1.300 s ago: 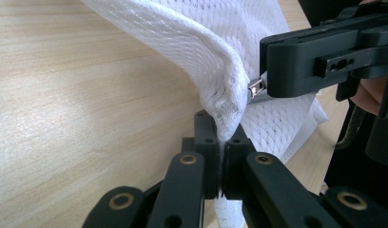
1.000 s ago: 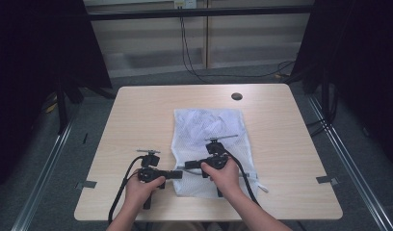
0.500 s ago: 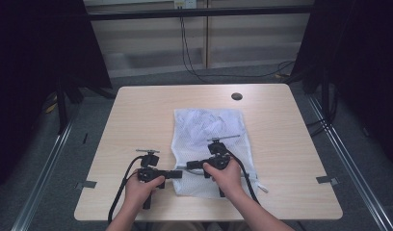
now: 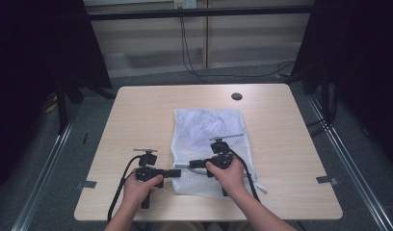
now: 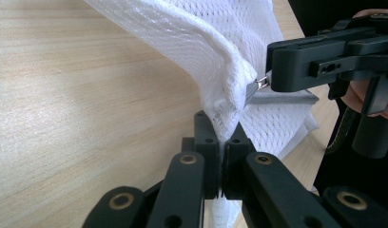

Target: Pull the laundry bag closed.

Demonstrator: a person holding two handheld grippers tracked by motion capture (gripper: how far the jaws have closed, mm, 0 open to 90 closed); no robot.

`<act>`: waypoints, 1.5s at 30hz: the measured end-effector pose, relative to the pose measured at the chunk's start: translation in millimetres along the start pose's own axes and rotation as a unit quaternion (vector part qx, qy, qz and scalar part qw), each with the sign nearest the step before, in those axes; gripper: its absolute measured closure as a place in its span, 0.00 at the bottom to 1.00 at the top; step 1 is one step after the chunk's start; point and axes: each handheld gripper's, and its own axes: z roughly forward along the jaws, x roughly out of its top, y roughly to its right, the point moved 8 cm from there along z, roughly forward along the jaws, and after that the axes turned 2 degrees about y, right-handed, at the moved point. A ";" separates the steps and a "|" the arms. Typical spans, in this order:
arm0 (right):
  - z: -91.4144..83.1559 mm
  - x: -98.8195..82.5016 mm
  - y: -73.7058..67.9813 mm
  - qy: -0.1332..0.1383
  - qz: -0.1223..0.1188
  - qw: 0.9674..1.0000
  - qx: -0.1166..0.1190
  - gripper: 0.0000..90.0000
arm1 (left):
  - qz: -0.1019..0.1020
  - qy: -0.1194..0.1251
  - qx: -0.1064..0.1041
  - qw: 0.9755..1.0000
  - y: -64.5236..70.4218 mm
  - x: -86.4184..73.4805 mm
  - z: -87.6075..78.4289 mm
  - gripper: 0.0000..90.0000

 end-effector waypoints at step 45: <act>-29.2 -6.9 19.7 0.016 -0.001 1.000 0.000 0.97 | -0.015 -0.004 -0.007 1.000 0.3 -2.2 -1.5 0.98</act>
